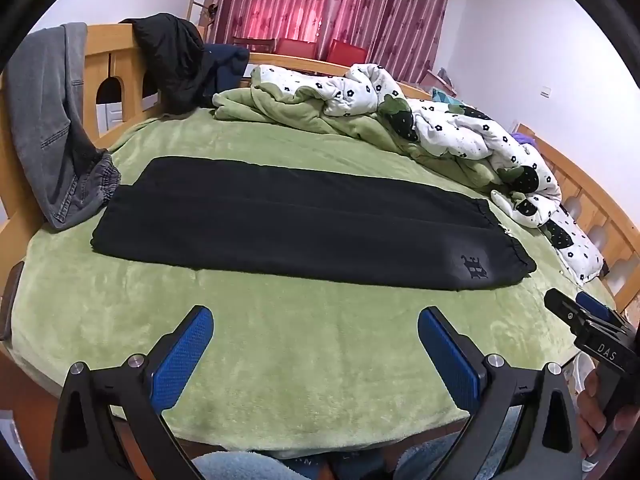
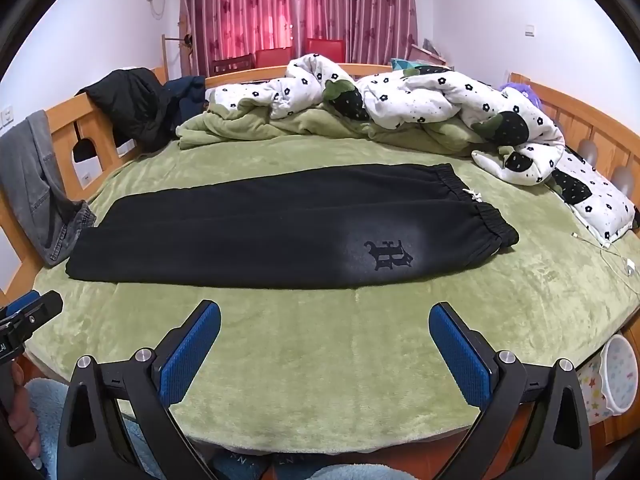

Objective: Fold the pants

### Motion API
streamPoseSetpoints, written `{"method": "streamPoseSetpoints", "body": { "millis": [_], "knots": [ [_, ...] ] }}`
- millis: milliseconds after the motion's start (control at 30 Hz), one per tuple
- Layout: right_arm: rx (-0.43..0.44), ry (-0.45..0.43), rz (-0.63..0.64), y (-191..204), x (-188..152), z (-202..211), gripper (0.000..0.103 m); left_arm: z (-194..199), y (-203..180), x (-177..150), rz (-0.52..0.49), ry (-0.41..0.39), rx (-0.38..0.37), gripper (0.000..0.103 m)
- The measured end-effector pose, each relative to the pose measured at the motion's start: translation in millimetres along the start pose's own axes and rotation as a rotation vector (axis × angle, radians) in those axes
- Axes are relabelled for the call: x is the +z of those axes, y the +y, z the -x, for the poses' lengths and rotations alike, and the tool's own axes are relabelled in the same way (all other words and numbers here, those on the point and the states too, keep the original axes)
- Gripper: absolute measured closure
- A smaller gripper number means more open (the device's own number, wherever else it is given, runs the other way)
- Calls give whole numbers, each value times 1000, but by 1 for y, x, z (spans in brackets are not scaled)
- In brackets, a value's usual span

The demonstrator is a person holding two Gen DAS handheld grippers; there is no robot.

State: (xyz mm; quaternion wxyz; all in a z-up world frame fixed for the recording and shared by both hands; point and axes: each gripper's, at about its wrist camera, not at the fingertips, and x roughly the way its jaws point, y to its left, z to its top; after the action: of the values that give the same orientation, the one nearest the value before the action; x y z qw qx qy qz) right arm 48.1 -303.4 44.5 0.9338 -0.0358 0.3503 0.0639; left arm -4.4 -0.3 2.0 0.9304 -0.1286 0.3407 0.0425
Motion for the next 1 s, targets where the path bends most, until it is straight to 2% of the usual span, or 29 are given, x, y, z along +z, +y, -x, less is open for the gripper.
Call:
{"method": "streamPoseSetpoints", "body": {
  "millis": [1000],
  "knots": [
    [8,-1,-9,-1,-2,-2,1,-6,5,-7,27,24,-26,0]
  ]
}}
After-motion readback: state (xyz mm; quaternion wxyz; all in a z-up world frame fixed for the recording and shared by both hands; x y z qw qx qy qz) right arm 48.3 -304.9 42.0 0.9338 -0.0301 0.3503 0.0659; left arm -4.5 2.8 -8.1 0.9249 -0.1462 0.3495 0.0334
